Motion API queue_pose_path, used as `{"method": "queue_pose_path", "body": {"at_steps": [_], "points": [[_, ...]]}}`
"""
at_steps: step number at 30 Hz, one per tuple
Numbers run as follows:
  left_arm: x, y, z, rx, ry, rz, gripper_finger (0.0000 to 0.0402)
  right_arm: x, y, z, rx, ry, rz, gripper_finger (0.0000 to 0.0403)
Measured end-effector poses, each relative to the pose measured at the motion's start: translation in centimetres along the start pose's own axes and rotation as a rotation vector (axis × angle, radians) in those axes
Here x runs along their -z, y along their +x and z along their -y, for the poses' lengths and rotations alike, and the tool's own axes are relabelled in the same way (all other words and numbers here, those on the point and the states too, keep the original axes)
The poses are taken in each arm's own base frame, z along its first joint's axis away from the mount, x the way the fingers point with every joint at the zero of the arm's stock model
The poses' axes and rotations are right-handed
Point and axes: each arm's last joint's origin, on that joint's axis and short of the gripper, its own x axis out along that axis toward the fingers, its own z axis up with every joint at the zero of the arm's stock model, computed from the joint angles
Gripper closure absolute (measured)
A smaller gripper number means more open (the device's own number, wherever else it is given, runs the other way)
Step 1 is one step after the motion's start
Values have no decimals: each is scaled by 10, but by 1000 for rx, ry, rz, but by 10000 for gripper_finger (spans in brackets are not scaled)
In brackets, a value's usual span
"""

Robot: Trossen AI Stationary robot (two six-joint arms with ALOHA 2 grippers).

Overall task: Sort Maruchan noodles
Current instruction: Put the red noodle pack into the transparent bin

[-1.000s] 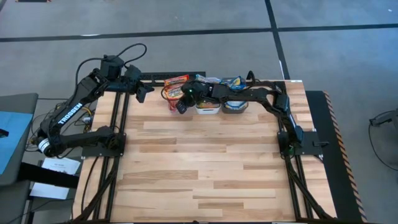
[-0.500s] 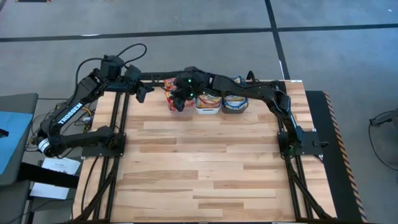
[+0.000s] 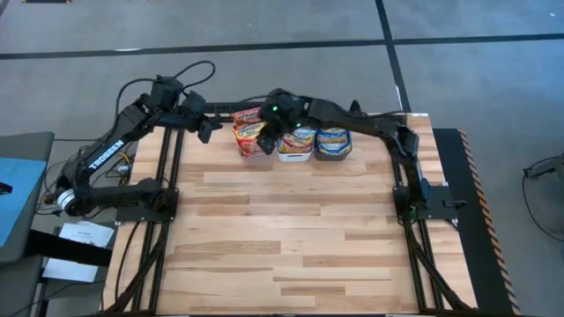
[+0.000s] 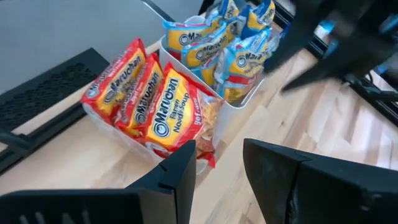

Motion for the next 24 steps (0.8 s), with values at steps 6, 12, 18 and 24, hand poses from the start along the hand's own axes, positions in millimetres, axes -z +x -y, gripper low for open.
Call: {"method": "queue_pose_path", "body": {"at_steps": [6, 12, 18, 24], "points": [[-6, 22, -7, 23, -18, -21, 283, -11, -48, 1, 127, 7, 54, 258], [-8, 48, -3, 58, 23, -50, 283, -25, -99, 3, 194, 19, 189, 258], [1, 90, 8, 116, 78, -162, 283, -30, -132, 7, 257, 44, 263, 258], [11, 122, 19, 156, 115, -242, 283, -30, -139, 7, 259, 46, 270, 258]]}}
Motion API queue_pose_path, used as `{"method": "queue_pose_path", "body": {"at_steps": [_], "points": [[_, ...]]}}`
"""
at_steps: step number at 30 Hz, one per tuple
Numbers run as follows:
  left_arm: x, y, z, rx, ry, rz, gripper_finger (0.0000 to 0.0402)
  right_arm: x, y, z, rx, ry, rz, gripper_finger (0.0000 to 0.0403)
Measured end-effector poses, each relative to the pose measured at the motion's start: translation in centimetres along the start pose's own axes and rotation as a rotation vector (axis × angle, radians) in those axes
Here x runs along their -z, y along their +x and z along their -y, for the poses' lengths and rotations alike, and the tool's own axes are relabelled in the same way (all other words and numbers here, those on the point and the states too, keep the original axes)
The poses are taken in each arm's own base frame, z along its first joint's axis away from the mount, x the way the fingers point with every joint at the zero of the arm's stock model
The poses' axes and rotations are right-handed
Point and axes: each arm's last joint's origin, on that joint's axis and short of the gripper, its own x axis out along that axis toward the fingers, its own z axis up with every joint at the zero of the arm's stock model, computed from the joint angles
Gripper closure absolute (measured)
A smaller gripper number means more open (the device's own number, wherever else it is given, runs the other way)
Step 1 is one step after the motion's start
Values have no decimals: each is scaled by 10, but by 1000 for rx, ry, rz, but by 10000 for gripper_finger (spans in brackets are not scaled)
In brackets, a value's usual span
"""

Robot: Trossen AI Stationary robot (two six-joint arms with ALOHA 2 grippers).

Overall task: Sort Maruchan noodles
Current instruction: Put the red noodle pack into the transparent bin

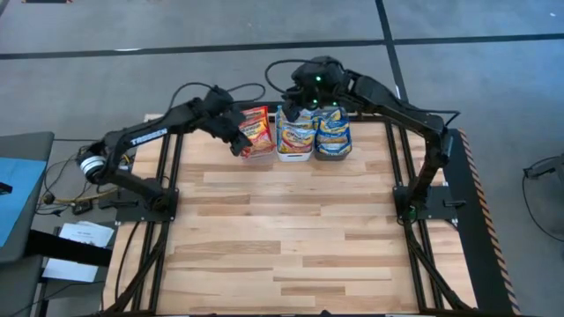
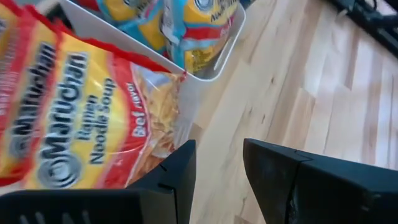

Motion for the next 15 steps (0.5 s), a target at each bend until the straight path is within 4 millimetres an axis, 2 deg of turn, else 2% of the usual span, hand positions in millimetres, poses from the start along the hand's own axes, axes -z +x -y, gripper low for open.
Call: {"method": "queue_pose_path", "body": {"at_steps": [15], "points": [[9, 60, -18, -50, -52, -120, 283, 9, 3, 0, 14, -14, -89, 258]]}}
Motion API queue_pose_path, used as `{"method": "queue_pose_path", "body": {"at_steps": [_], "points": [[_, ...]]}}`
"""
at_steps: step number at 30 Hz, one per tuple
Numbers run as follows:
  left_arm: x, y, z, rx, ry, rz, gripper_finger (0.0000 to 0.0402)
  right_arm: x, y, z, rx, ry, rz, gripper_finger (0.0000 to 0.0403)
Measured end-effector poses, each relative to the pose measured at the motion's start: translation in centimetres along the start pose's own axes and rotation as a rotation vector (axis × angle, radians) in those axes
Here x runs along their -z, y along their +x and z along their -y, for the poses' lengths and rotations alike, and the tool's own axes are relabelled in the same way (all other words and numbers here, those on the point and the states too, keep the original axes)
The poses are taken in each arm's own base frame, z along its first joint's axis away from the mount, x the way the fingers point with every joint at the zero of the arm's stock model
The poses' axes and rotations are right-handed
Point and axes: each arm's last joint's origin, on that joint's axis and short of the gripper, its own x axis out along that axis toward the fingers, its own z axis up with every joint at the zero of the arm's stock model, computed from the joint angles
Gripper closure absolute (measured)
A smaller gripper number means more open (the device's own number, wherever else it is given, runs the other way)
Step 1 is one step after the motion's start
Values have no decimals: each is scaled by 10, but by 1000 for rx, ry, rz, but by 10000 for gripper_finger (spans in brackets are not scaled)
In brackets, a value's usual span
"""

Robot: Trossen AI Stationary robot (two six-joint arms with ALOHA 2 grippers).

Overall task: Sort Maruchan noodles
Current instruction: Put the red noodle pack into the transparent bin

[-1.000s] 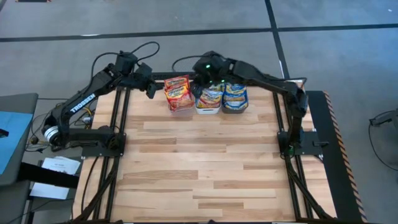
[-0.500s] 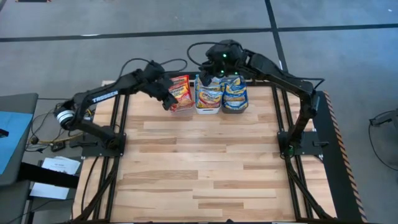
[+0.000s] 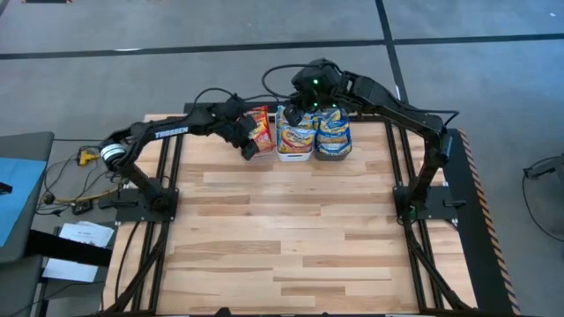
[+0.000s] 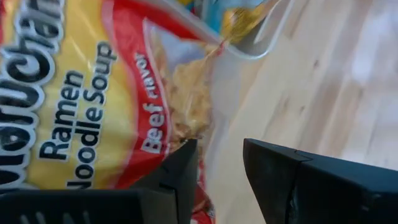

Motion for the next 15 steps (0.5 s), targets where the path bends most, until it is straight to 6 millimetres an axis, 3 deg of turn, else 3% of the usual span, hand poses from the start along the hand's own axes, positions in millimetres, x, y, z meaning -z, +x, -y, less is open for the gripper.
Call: {"method": "queue_pose_path", "body": {"at_steps": [9, 15], "points": [[6, 19, -11, -111, -24, -66, 283, 2, 0, -3, -4, -8, -17, 258], [10, 23, -13, -50, -23, -115, 283, 2, 0, -3, -4, -8, -16, 258]]}}
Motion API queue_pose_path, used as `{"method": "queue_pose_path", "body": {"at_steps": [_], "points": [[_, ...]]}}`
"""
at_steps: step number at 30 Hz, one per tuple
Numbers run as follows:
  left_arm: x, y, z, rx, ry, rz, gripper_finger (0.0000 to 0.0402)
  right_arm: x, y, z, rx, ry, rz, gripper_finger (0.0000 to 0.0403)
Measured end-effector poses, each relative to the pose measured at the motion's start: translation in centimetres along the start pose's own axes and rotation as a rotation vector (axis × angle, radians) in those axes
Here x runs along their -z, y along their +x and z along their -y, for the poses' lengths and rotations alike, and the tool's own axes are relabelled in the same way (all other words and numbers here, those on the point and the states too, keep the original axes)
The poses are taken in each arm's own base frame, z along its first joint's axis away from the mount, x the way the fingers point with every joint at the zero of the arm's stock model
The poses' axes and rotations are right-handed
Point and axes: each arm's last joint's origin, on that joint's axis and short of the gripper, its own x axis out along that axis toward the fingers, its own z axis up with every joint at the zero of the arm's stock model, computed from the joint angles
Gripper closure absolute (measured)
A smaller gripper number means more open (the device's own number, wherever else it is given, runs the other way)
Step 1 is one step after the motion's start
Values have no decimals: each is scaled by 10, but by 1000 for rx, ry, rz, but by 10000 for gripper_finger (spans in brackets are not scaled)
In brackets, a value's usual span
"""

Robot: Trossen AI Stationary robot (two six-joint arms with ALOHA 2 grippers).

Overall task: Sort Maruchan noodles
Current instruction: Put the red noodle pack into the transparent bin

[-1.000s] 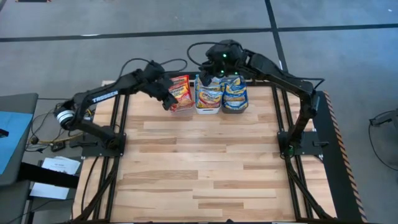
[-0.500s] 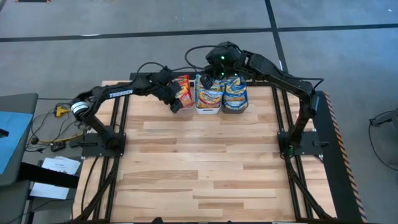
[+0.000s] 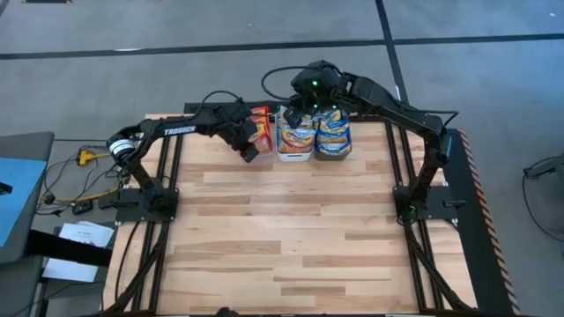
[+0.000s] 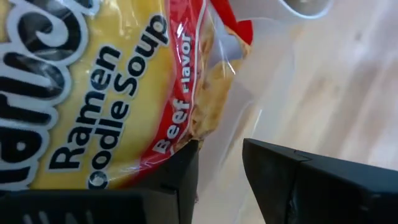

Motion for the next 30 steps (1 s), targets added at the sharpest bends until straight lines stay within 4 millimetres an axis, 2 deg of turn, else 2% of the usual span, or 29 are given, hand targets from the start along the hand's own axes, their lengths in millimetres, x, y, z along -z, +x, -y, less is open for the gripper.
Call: {"method": "queue_pose_path", "body": {"at_steps": [3, 7, 12, 16, 20, 30], "points": [[0, -3, 4, 66, 4, 0, 283, 0, 0, 0, 1, -7, 0, 258], [-4, -16, 9, 90, 18, 37, 283, 0, 0, 0, 0, -8, 0, 258], [-18, -39, 11, -22, 43, 139, 283, 0, 0, 0, 0, -8, 0, 258], [-25, -46, 8, -151, 33, 184, 283, 0, 0, -1, -1, -9, 0, 258], [-25, -44, 6, -196, 18, 168, 283, 1, 0, -3, -6, -12, -2, 258], [-14, -34, 5, -176, 5, 33, 283, 1, -1, -7, -17, -19, -3, 258]]}}
